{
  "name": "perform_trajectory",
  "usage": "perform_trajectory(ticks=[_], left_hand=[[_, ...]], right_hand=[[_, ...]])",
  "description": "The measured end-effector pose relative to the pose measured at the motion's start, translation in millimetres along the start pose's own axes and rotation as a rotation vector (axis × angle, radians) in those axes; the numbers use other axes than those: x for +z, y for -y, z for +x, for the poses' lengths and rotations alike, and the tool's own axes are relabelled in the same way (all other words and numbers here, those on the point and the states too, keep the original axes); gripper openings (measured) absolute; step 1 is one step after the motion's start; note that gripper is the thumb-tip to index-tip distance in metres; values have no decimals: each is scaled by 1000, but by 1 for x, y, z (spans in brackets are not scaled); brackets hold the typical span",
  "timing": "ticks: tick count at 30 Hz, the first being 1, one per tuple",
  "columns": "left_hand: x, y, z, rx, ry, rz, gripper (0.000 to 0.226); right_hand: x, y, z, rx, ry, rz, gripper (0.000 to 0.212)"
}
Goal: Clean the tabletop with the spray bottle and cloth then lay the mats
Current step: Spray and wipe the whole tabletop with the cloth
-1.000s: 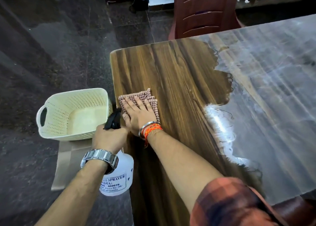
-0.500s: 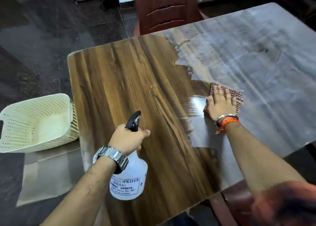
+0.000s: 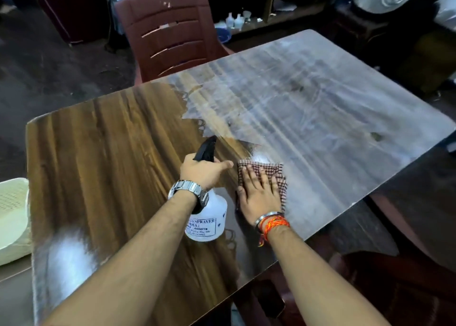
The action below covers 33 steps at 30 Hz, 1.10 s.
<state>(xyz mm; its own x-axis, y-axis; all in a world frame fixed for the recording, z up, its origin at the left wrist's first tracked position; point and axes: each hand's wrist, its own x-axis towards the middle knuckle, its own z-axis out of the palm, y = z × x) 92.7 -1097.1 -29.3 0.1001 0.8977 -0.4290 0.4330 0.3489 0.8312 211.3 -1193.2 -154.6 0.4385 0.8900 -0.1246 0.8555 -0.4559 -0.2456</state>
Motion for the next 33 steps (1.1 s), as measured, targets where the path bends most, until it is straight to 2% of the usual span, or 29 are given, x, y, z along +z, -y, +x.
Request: perform_trajectory(ticks=[2, 6, 9, 14, 18, 23, 26, 30, 33], left_hand=[[8, -3, 4, -2, 11, -1, 34], [19, -13, 19, 23, -77, -37, 34], [17, -24, 34, 32, -52, 16, 26], [10, -35, 68, 60, -36, 86, 28], [7, -42, 88, 75, 44, 143, 20], [5, -46, 108, 75, -29, 97, 21], [6, -48, 113, 106, 59, 160, 19], [2, -51, 127, 79, -32, 197, 20], [-3, -55, 137, 40, 56, 286, 24]], right_hand=[[0, 2, -1, 9, -14, 22, 57], [-1, 3, 0, 22, -29, 29, 57], [-1, 4, 0, 43, -35, 33, 57], [-2, 12, 4, 92, -85, 38, 57], [-2, 15, 14, 131, -75, 35, 58], [-4, 19, 30, 137, -79, 32, 59], [-4, 21, 42, 136, -72, 24, 59], [-8, 23, 66, 122, -45, 17, 61], [-12, 21, 89, 103, -60, 3, 61]])
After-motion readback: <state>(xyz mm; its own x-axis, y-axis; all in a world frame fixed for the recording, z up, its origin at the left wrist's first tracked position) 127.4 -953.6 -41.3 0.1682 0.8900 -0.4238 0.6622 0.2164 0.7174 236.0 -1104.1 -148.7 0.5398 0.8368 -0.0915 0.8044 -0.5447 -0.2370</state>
